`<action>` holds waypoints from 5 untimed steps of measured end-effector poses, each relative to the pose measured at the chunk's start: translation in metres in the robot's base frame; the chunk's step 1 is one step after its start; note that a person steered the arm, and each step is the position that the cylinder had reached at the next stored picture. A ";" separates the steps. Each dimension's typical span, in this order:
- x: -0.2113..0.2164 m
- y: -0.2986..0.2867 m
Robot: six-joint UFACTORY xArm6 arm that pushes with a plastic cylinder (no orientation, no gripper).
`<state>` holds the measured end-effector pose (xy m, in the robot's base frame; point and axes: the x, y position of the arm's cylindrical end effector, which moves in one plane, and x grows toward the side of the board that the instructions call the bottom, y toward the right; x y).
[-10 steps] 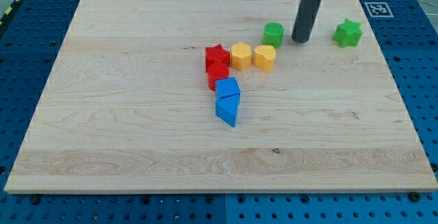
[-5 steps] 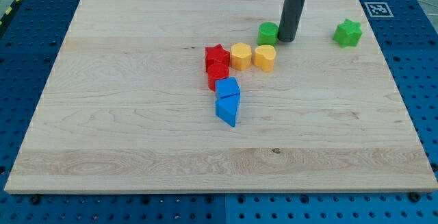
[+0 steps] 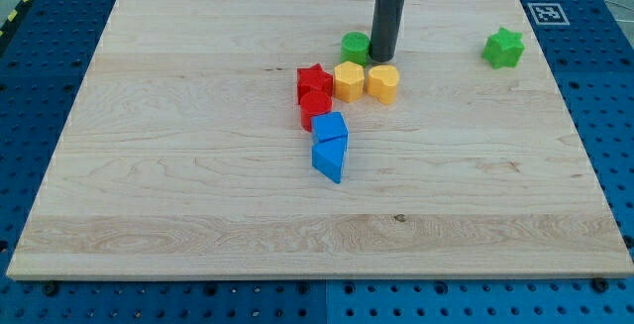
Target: Put the green circle above the red star
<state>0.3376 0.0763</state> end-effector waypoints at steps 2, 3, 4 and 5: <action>-0.008 -0.026; -0.008 -0.034; -0.019 -0.050; -0.025 -0.053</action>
